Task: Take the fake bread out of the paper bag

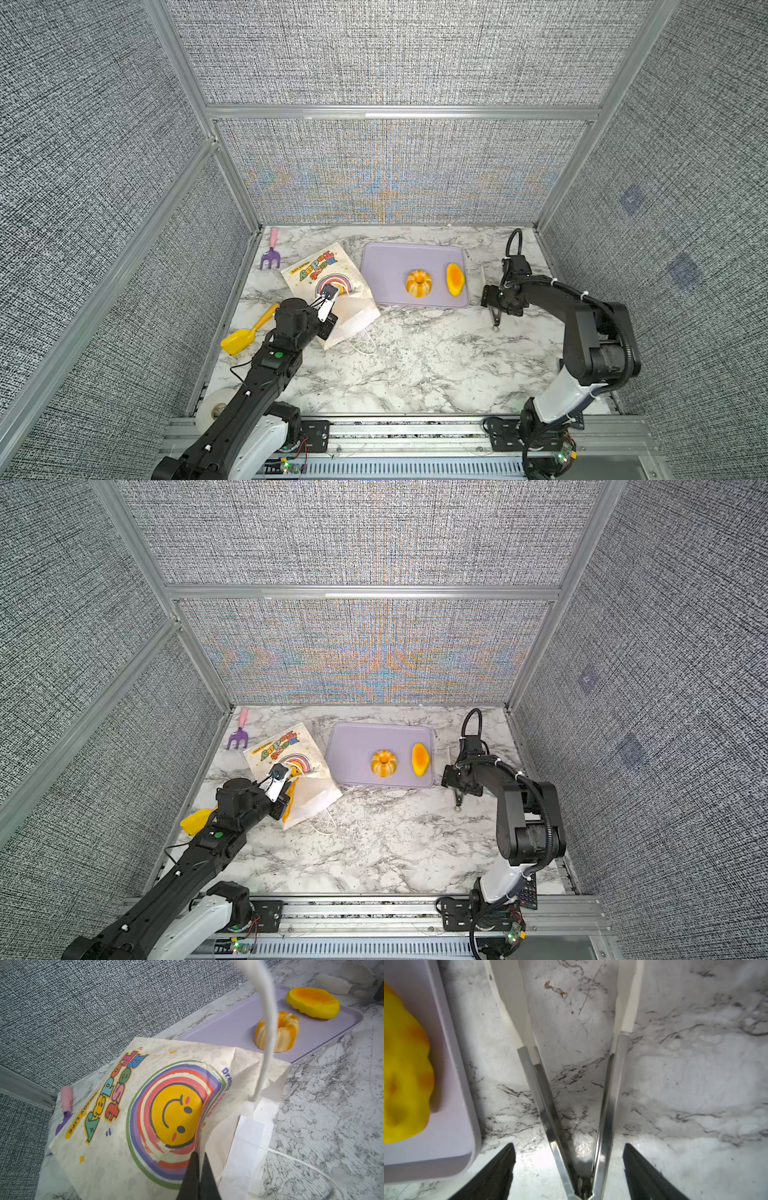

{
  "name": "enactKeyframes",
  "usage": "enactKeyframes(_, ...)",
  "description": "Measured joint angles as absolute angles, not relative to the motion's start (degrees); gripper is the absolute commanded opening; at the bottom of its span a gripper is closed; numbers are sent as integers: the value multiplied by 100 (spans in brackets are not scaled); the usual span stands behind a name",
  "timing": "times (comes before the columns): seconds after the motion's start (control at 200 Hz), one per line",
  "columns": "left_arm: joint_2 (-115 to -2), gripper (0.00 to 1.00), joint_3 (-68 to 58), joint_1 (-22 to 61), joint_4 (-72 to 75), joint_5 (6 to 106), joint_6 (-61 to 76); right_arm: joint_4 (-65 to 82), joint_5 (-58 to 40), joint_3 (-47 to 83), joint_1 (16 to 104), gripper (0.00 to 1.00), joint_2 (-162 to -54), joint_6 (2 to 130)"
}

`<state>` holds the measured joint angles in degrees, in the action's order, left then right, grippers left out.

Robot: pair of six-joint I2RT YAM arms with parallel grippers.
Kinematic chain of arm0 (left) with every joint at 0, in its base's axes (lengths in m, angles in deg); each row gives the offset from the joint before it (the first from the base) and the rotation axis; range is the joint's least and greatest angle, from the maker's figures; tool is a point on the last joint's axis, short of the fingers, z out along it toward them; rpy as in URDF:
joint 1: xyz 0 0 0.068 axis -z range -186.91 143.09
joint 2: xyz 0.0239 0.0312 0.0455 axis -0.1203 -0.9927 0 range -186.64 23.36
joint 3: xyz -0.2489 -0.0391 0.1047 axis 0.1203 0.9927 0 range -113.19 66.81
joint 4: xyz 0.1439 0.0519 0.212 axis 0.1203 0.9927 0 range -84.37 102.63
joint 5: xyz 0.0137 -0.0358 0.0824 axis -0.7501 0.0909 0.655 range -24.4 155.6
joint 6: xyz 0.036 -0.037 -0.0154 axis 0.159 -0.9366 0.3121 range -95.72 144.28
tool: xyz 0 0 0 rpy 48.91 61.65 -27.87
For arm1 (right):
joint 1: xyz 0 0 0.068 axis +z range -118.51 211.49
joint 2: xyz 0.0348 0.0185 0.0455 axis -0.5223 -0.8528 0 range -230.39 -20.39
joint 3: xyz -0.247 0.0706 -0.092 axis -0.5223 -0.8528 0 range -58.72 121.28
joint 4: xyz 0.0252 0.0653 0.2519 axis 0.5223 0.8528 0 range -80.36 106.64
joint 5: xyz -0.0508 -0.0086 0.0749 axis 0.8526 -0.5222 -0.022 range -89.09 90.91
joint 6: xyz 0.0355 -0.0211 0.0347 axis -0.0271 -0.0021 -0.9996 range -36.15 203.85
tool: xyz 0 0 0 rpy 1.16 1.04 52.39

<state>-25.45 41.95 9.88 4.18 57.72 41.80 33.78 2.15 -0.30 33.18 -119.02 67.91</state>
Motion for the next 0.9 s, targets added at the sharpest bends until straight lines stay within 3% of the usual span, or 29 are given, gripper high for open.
enactKeyframes(0.24,-2548,0,4195,988,418,5796,4180,3387,501,107,3342,65,-12256,6977)
enactKeyframes(0.58,-2558,0,4195,993,418,5796,4180,3330,530,330,3357,34,-12448,7112)
enactKeyframes(0.9,-2587,0,4186,993,418,5796,4180,3771,182,-129,3375,32,-11200,7044)
